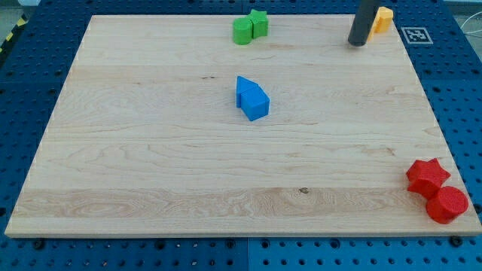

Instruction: Nudge the blue triangle right a bit

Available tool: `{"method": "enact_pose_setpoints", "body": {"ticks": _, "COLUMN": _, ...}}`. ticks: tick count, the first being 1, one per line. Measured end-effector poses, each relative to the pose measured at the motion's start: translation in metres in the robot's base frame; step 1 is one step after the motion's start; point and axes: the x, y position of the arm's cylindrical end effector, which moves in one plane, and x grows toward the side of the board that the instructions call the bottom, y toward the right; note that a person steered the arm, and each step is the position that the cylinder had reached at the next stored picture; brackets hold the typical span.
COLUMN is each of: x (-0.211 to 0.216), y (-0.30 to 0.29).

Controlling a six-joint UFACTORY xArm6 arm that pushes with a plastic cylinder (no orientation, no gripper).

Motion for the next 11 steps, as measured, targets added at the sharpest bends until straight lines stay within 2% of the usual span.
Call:
{"method": "enact_pose_setpoints", "body": {"ticks": 2, "x": -0.002, "y": -0.003}}
{"method": "enact_pose_setpoints", "body": {"ticks": 3, "x": 0.015, "y": -0.005}}
{"method": "enact_pose_setpoints", "body": {"ticks": 5, "x": 0.075, "y": -0.091}}
{"method": "enact_pose_setpoints", "body": {"ticks": 7, "x": 0.076, "y": -0.199}}
{"method": "enact_pose_setpoints", "body": {"ticks": 8, "x": 0.094, "y": -0.247}}
{"method": "enact_pose_setpoints", "body": {"ticks": 10, "x": 0.146, "y": -0.262}}
{"method": "enact_pose_setpoints", "body": {"ticks": 11, "x": 0.145, "y": -0.244}}
